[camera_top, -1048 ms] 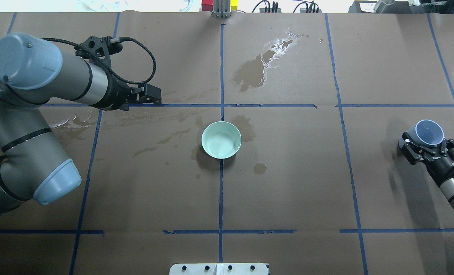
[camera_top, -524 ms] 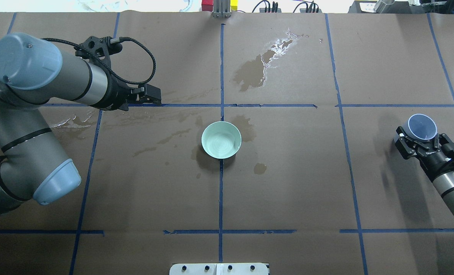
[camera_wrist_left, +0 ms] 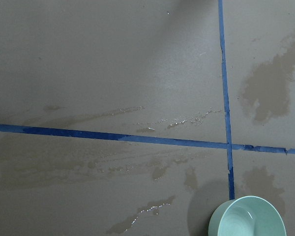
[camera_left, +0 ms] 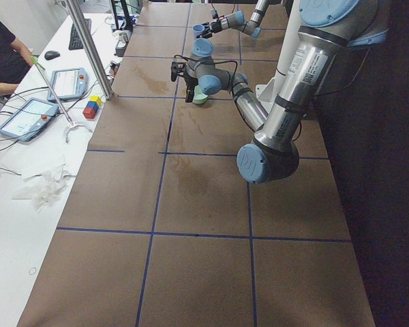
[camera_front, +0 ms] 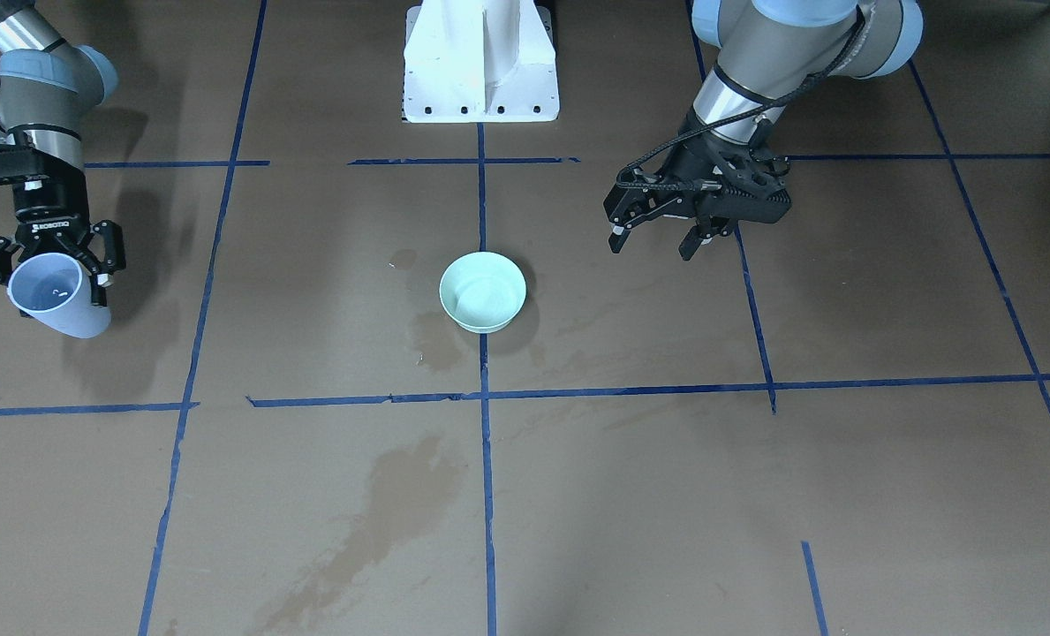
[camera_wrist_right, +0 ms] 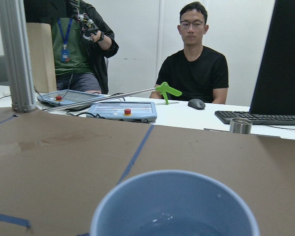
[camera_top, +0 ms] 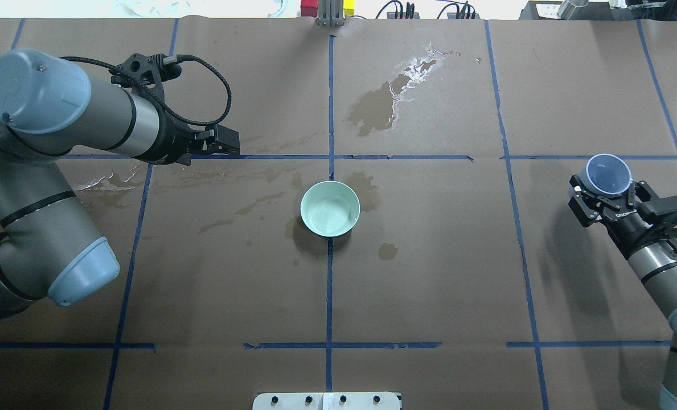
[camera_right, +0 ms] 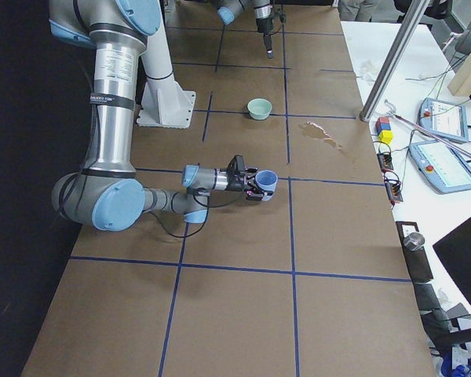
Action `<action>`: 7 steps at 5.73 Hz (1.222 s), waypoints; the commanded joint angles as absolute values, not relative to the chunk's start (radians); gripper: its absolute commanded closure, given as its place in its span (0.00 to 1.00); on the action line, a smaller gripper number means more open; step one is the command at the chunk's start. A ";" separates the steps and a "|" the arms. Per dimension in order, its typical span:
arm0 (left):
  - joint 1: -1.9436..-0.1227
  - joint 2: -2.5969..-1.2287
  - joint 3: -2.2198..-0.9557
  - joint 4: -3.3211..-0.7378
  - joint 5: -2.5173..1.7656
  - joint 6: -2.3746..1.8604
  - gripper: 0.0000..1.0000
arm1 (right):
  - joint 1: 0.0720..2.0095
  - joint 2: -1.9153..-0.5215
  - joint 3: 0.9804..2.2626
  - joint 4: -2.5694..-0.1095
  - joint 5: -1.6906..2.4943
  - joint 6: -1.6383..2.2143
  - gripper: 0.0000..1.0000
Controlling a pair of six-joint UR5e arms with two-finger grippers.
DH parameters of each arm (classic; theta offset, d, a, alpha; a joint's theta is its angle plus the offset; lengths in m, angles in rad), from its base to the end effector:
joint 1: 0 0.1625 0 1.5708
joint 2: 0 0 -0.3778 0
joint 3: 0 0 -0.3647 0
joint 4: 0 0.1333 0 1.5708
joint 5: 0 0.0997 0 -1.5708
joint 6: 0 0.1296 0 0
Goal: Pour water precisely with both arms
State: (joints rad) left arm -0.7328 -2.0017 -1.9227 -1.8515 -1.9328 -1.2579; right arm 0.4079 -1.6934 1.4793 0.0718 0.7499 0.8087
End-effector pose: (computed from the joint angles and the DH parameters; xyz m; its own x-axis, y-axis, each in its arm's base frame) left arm 0.3658 -0.4468 0.2203 0.4653 -0.0315 -0.8846 0.2651 0.9584 0.1054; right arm -0.2875 -0.3728 0.5288 0.7399 -0.1929 0.6444 -0.5867 0.2836 0.7585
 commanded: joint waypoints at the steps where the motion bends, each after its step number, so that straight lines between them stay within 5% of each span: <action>1: -0.733 -1.993 -1.924 -1.850 -1.933 -1.256 0.01 | 0.407 -1.611 1.544 0.030 0.796 0.735 0.86; 5: -0.733 -1.977 -1.924 -1.852 -1.933 -1.256 0.01 | 0.240 -1.398 1.600 -0.229 0.636 0.706 0.86; 7: -0.735 -1.973 -1.924 -1.852 -1.933 -1.256 0.01 | 0.218 -1.208 1.597 -0.563 0.562 0.701 0.89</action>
State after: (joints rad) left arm -0.7338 -1.9744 -1.9236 -1.8515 -1.9328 -1.2564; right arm 0.2323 -1.2774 1.5989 -0.4376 0.5907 0.7042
